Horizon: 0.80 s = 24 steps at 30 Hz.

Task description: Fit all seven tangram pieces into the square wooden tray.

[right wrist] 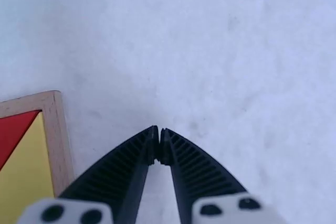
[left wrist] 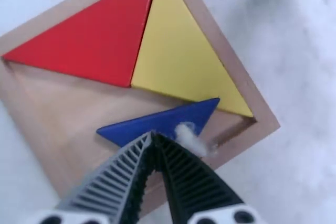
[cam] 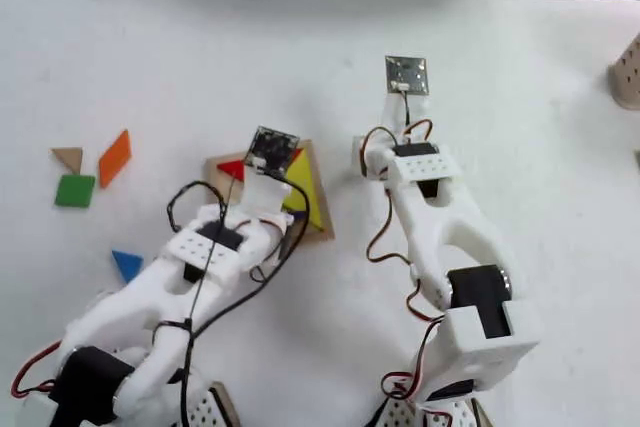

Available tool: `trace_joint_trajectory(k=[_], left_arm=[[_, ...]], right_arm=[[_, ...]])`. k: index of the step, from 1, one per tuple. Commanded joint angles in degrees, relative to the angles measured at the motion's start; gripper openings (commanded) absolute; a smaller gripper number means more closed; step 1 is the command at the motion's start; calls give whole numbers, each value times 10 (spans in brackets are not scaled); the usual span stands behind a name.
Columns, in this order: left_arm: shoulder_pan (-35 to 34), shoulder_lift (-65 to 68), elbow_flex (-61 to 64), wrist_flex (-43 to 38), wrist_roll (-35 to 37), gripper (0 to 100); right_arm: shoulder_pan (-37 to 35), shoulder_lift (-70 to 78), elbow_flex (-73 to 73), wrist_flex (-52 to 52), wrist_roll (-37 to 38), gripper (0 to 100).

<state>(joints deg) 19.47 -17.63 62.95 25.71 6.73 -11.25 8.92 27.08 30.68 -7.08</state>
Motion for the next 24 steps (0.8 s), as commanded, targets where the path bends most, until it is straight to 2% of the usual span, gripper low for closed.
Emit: trace_joint_trajectory(k=[1,6,11,18,22,24], left_arm=[[5,0,-24,-4,4,24],[30,1,-22,-79,10,24],[51,48,-39,-87,10,24],[30,87,-115,69,4,24],[13,86,-113,91,-4,24],[-1,86,-117,114,-43,24]], right_arm=[[-3,-33,-4,3,-2,21],[-3,-33,-4,3,-2,21],[-3,-33,-5,2,-2,21],[-1,-33,-5,2,-2,21],[-2,-33,-5,2,-2,21],[-2,-33,-5,2,-2,21]])
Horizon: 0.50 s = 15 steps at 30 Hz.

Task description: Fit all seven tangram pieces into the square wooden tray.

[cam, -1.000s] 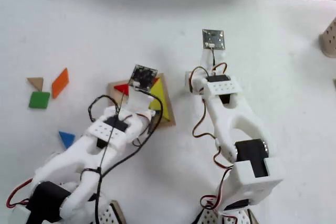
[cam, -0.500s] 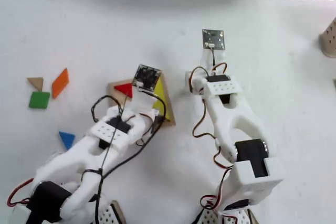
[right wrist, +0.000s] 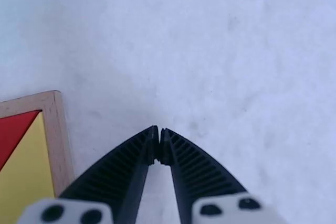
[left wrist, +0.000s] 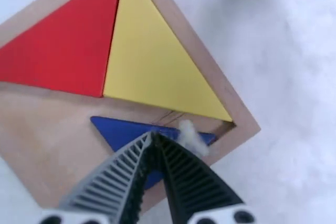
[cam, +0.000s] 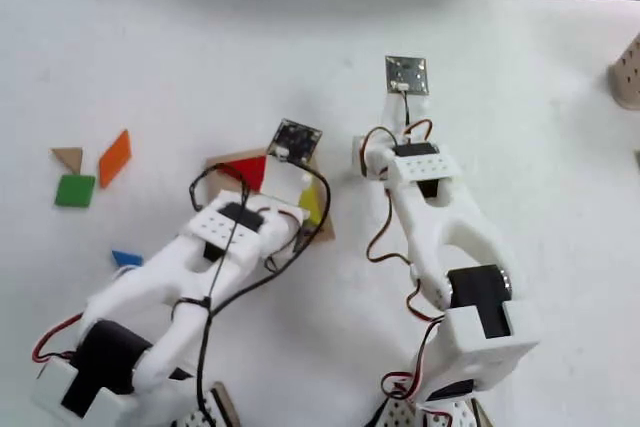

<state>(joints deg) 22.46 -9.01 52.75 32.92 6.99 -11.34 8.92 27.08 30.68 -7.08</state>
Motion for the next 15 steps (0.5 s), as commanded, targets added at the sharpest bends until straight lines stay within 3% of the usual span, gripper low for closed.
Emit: trace_joint_trajectory(k=[1,6,15], left_arm=[[-38,0,-15,51,-70,24],[-79,-1,-16,85,-131,24],[-154,-1,-33,98,-134,24]], right_arm=[[-1,-33,-5,2,-2,21],[-1,-33,-5,2,-2,21],[-1,-34,-7,2,-2,21]])
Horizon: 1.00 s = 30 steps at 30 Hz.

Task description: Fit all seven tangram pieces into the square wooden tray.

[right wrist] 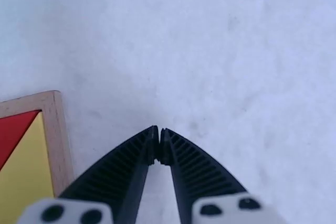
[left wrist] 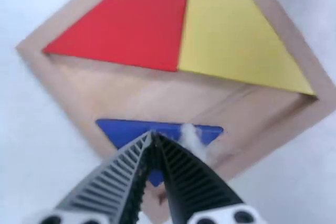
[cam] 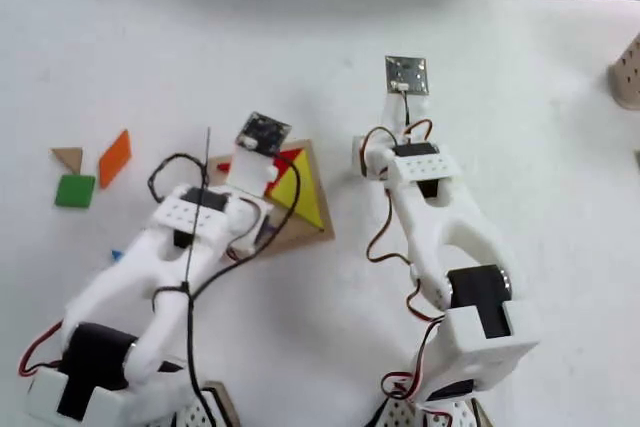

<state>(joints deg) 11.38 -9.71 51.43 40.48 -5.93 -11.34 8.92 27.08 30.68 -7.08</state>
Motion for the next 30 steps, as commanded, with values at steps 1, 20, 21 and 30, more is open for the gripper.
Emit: trace_joint_trajectory(k=[1,20,21,30], left_arm=[[-53,6,-25,27,-4,24],[0,-27,-48,19,-3,22],[10,-39,-35,6,-3,22],[25,-9,23,-171,67,22]], right_arm=[[-1,-34,-7,2,-2,21],[-1,-37,-6,2,-2,21],[-1,-37,-6,2,-2,21],[-1,-34,-6,2,-2,21]])
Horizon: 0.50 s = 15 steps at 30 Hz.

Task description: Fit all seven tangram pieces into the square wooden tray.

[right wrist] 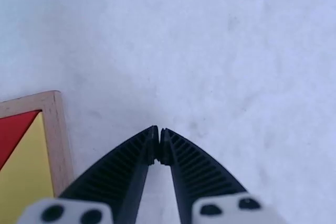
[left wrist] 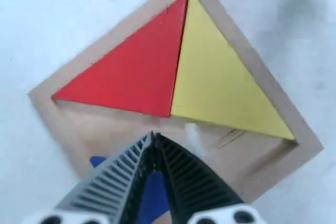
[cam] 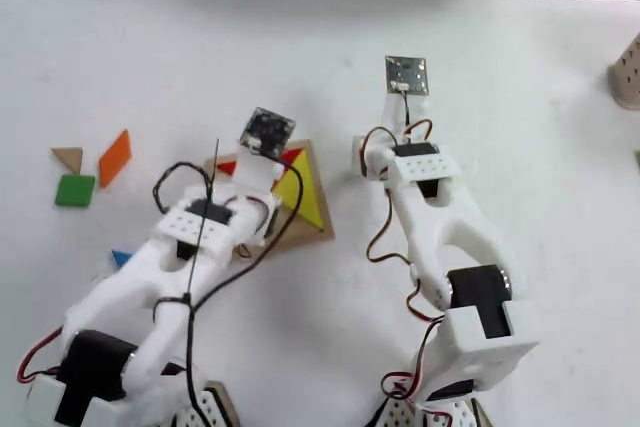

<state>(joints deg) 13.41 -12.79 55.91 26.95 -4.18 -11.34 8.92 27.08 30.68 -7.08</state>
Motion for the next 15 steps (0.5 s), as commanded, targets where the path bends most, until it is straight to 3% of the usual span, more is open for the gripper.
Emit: trace_joint_trajectory(k=[1,5,9,15], left_arm=[[4,36,-35,-24,49,22],[-21,77,-91,54,18,23],[-34,77,-105,118,-70,23],[-28,67,-105,164,-130,22]], right_arm=[[-1,-34,-6,2,-2,21],[-1,-34,-5,2,-2,21],[0,-34,-5,2,-2,21],[0,-34,-5,2,-2,21]])
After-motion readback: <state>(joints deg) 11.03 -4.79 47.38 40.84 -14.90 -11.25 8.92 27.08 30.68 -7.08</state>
